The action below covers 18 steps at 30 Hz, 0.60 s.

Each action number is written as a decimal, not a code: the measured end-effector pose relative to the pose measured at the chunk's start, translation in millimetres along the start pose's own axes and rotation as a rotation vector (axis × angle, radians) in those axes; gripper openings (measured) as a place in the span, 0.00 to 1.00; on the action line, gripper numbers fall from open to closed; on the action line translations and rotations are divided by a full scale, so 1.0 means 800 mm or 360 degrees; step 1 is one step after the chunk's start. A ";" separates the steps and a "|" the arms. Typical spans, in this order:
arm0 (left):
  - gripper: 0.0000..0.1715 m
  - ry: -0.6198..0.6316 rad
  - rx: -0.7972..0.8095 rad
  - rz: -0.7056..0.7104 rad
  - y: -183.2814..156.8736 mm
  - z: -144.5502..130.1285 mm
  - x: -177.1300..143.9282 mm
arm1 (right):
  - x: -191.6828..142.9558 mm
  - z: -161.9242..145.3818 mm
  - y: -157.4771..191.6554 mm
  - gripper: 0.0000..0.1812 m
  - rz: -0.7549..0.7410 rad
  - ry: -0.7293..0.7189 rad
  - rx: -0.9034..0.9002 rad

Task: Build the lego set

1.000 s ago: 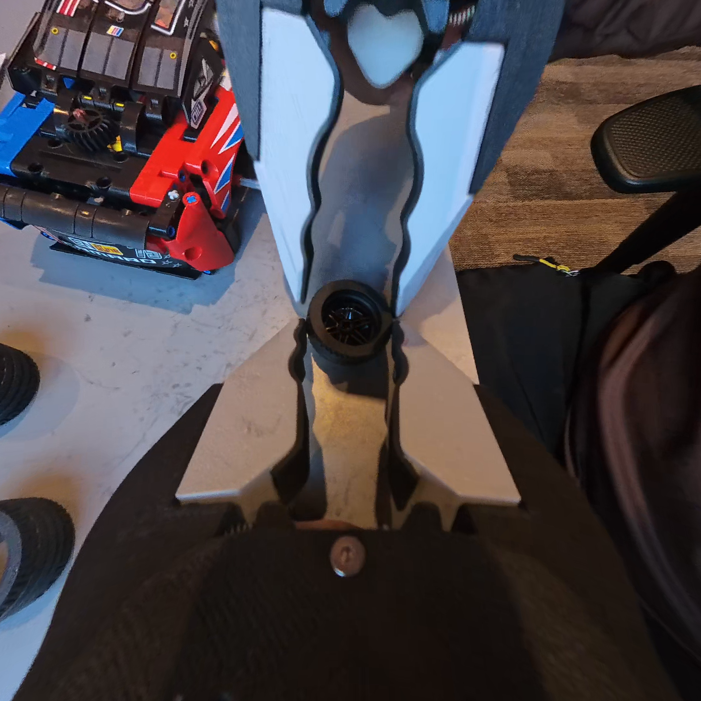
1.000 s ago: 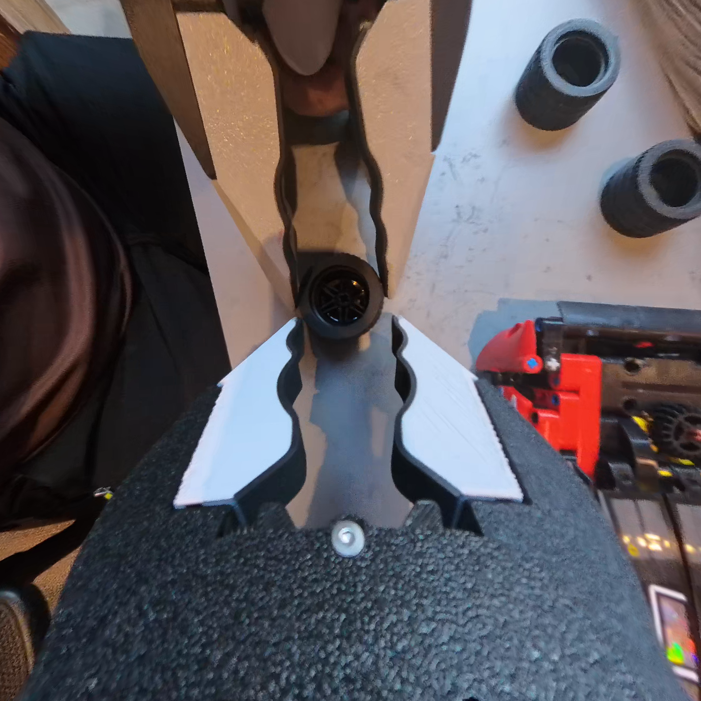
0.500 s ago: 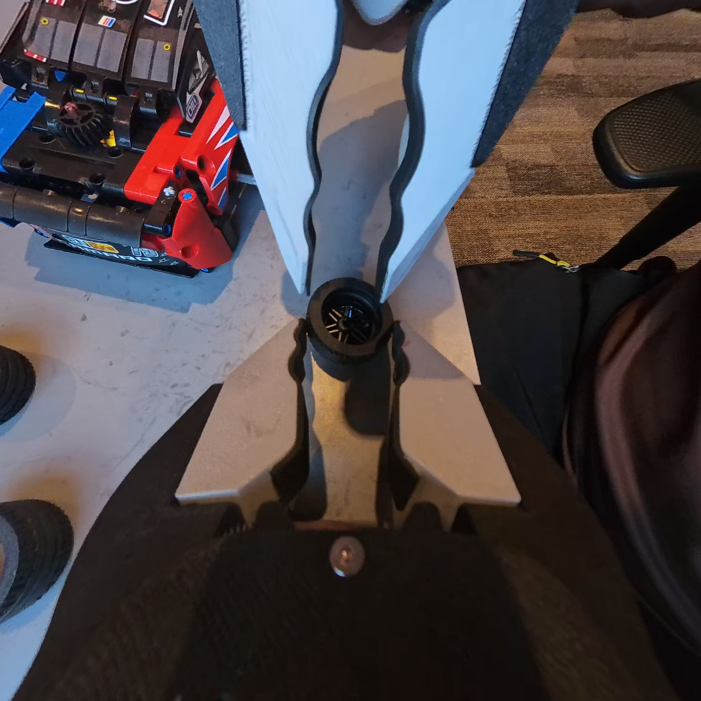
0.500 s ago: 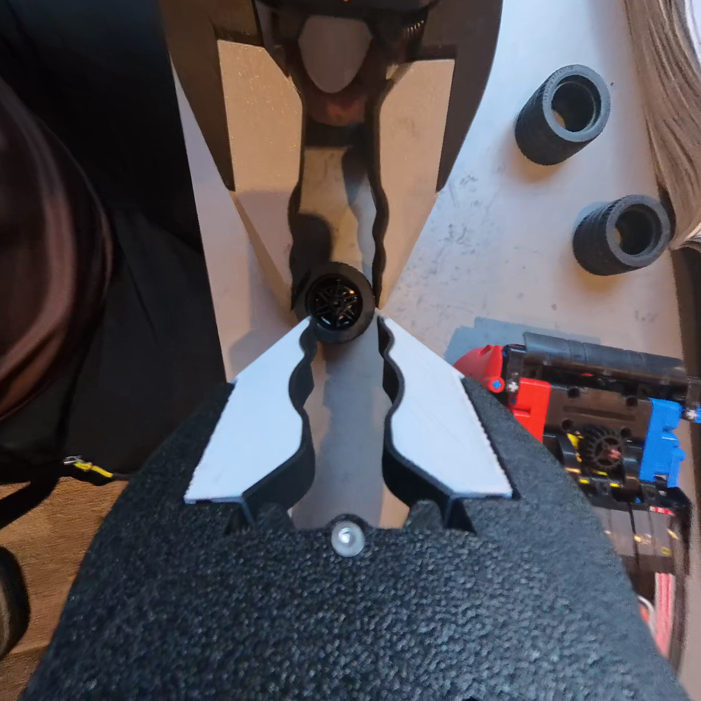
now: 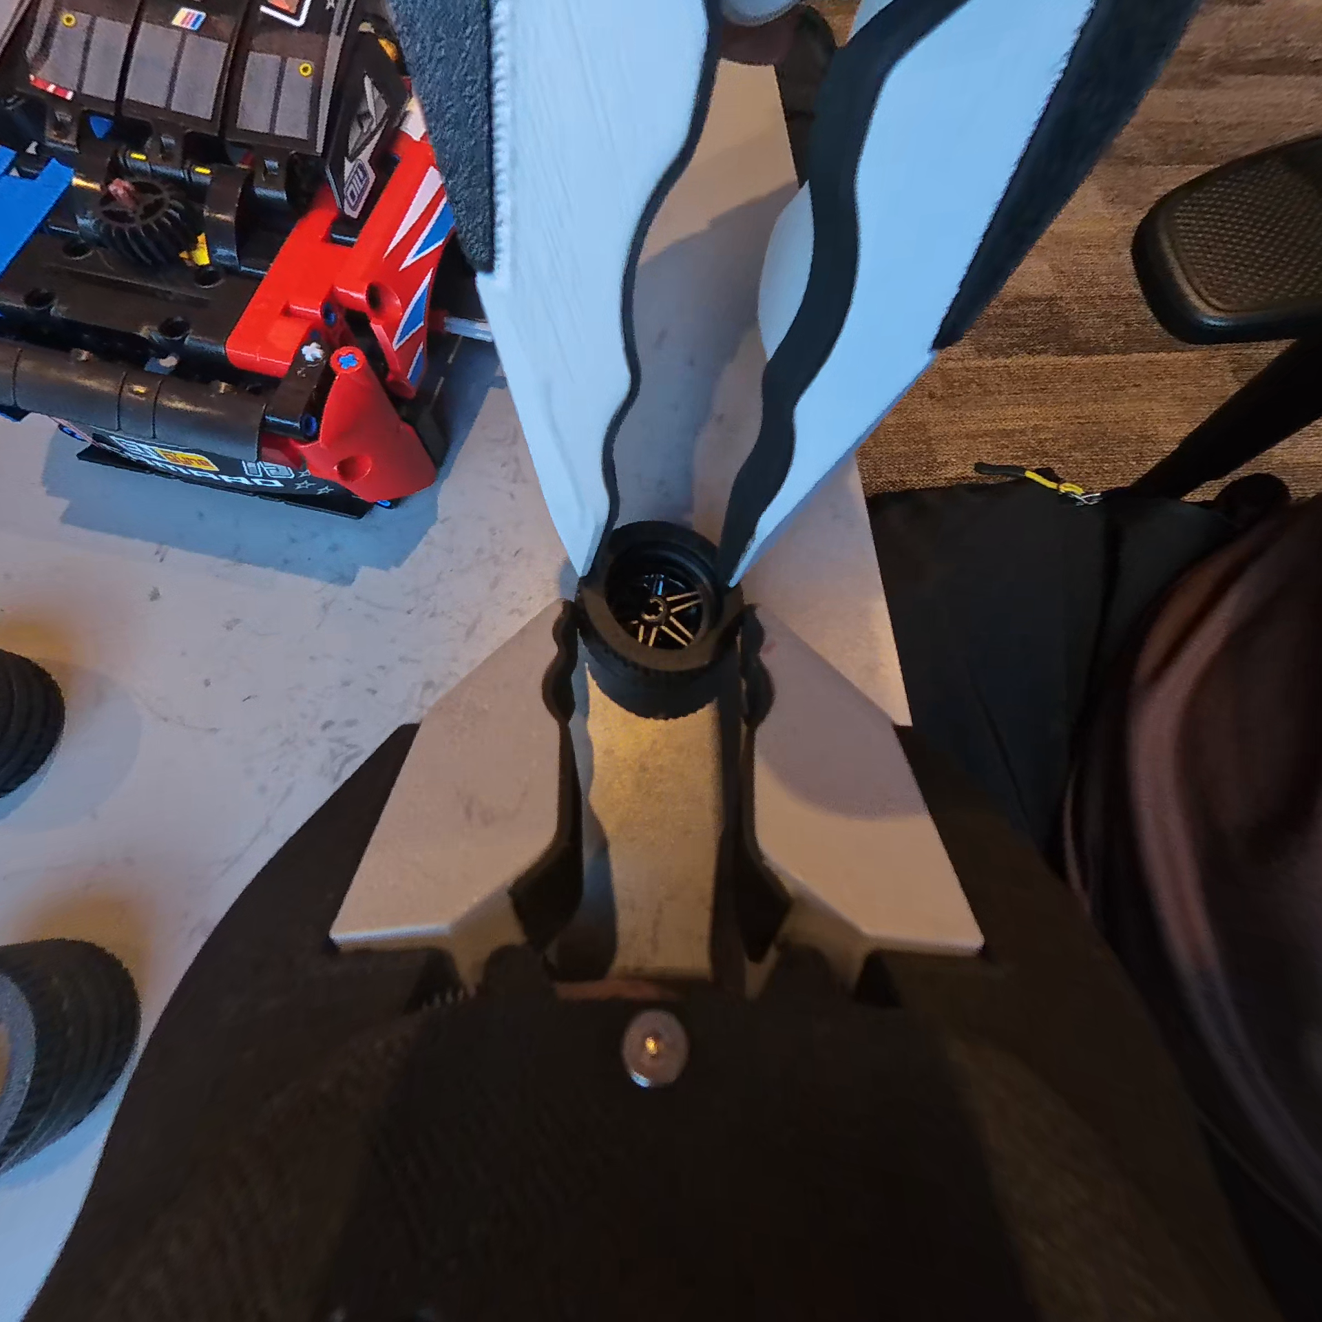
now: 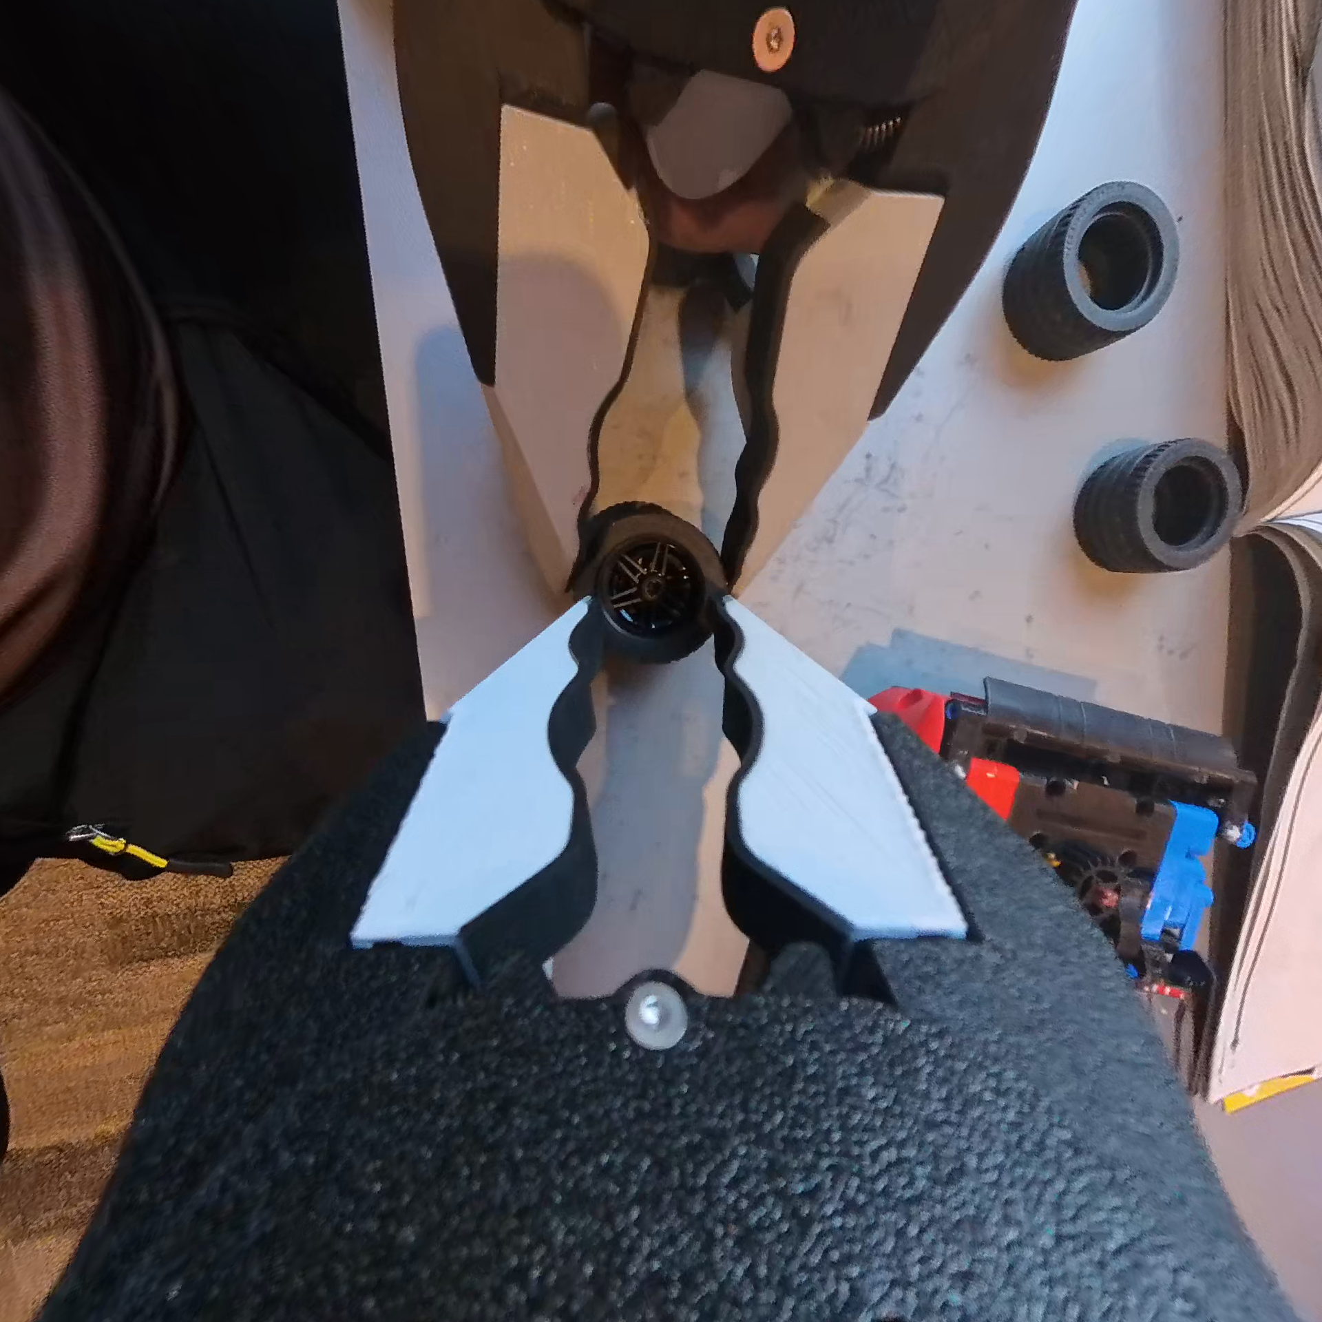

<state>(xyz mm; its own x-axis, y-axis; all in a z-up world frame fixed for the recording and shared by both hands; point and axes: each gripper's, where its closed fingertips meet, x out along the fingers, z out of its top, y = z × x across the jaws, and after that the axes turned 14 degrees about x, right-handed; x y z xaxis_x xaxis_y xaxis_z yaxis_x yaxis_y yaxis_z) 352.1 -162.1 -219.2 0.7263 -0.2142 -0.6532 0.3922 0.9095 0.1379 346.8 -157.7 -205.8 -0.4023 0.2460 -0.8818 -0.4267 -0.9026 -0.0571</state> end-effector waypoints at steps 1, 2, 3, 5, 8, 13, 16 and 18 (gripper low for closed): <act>0.26 0.0003 0.0001 0.0001 0.000 0.000 0.000 | 0.000 0.000 0.000 0.16 -0.0001 0.0012 -0.0009; 0.26 0.0006 0.0003 0.0003 0.000 0.000 0.000 | 0.000 0.000 0.000 0.16 -0.0004 0.0024 -0.0025; 0.26 0.0010 0.0006 0.0005 0.000 -0.001 0.001 | 0.001 0.000 0.000 0.16 -0.0008 0.0036 -0.0043; 0.26 0.0023 0.0011 0.0012 0.000 -0.002 0.001 | 0.002 0.002 -0.001 0.16 -0.0017 0.0051 -0.0070; 0.26 0.0056 0.0044 0.0032 0.001 -0.006 0.001 | 0.004 0.005 -0.001 0.16 -0.0022 0.0063 -0.0090; 0.26 0.0071 0.0126 0.0123 0.001 -0.009 -0.005 | 0.007 0.011 0.001 0.16 -0.0004 0.0064 -0.0104; 0.25 0.0061 0.0128 0.0170 0.000 -0.011 -0.012 | 0.007 0.012 0.002 0.16 0.0008 0.0069 -0.0104; 0.25 0.0048 0.0115 0.0185 0.001 -0.012 -0.018 | 0.008 0.012 0.001 0.16 0.0012 0.0079 -0.0108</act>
<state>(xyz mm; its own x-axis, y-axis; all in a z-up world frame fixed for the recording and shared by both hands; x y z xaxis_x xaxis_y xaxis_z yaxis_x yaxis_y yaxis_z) 336.1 -155.1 -217.0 0.7522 -0.0972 -0.6517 0.3470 0.8992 0.2663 336.5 -154.0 -206.8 -0.3638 0.2225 -0.9045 -0.3673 -0.9266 -0.0802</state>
